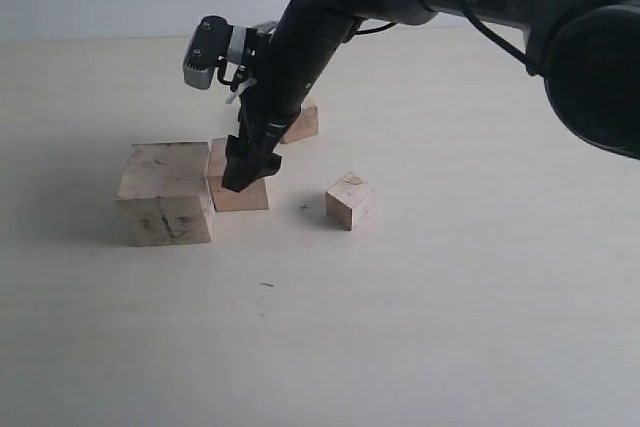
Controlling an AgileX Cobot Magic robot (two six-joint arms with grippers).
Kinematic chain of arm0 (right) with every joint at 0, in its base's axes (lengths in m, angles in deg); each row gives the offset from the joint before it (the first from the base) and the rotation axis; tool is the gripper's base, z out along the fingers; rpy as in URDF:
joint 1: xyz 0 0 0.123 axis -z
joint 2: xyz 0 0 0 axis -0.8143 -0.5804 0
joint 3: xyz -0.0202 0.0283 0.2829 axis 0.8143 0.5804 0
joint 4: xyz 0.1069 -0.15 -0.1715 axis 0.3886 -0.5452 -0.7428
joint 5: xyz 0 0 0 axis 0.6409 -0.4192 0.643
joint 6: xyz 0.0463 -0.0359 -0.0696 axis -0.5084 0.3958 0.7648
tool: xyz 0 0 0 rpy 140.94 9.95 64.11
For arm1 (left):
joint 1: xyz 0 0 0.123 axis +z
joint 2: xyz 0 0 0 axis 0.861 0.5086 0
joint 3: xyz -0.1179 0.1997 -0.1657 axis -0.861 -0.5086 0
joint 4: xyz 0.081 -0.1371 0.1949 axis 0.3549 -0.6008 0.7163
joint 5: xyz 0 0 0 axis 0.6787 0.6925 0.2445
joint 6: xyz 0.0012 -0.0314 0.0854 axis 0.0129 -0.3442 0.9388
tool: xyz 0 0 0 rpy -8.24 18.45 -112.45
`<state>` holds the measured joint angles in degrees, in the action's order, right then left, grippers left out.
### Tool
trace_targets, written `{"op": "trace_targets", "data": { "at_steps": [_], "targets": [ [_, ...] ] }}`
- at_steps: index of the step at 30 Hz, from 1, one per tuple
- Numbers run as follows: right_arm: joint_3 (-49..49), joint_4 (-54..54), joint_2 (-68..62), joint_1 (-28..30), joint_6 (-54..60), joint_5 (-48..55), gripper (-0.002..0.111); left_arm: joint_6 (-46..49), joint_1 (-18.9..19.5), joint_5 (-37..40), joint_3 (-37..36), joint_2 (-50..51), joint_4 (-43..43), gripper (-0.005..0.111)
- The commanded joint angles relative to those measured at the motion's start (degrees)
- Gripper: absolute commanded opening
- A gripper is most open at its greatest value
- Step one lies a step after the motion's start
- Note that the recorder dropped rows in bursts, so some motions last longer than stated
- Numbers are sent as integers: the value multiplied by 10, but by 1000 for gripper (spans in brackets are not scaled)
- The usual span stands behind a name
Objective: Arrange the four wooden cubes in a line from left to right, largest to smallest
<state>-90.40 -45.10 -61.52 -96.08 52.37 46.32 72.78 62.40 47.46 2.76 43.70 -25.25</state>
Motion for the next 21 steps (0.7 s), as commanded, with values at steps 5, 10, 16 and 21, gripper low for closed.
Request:
{"op": "trace_targets", "data": {
  "at_steps": [5, 10, 16, 21],
  "targets": [
    [-3, 4, -12, 3, 6, 13, 74, 0, -2, -7, -2, -4, -3, 0],
    [-3, -55, -4, 3, 6, 103, 0, 0, -2, -7, -2, -4, -3, 0],
    [-3, -21, -3, 3, 0, 119, 0, 0, -2, -7, -2, -4, -3, 0],
    [-3, -2, -3, -4, 2, 117, 0, 0, -2, -7, -2, -4, -3, 0]
  ]
}}
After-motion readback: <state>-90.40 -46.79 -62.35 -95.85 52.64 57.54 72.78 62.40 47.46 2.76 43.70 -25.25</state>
